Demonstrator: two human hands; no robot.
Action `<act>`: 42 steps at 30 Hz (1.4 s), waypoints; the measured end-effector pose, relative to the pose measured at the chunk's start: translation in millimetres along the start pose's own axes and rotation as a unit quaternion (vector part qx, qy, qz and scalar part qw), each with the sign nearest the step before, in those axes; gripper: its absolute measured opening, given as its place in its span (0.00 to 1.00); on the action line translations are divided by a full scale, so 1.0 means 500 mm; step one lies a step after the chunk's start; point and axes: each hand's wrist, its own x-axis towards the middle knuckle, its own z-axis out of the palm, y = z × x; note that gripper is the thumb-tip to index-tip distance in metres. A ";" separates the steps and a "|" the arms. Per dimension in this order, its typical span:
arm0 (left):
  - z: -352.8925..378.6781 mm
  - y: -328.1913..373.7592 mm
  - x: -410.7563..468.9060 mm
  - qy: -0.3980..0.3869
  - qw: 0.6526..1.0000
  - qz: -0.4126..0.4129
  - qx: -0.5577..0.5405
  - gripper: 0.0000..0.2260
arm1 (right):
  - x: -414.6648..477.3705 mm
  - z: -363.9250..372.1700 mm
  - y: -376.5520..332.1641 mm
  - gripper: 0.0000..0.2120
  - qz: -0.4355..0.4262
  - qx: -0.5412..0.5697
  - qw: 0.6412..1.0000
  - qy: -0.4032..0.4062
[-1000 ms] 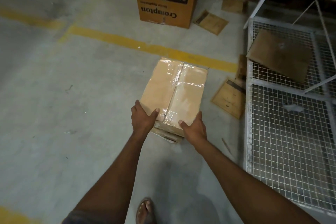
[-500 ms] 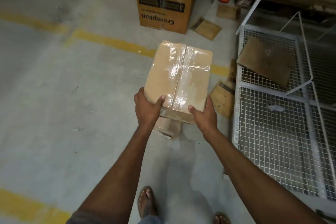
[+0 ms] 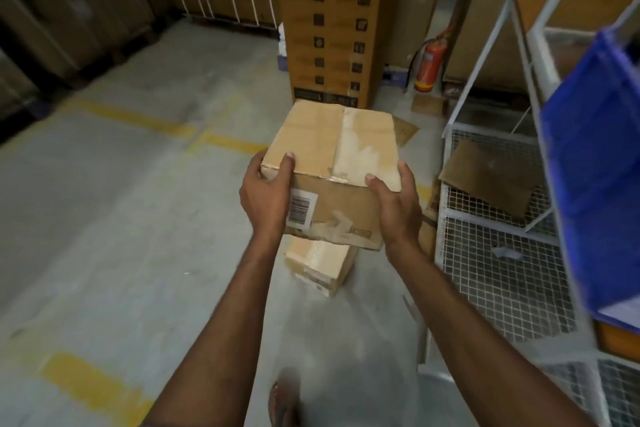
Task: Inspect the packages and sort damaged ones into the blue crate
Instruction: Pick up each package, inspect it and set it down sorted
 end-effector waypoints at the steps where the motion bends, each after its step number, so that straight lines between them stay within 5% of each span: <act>1: -0.017 0.028 -0.031 0.013 1.000 0.002 -0.001 0.21 | -0.023 -0.028 -0.025 0.36 -0.017 -0.008 1.000 -0.008; 11: -0.180 0.292 -0.287 0.095 0.989 0.101 0.046 0.26 | -0.208 -0.295 -0.219 0.35 -0.183 -0.078 0.977 -0.083; 26: -0.385 0.397 -0.594 -0.194 0.929 0.255 0.185 0.37 | -0.512 -0.587 -0.236 0.40 -0.207 -0.111 0.971 -0.035; 42: -0.352 0.515 -1.015 -0.291 0.865 0.347 0.214 0.38 | -0.746 -1.030 -0.133 0.36 -0.206 -0.075 0.975 0.043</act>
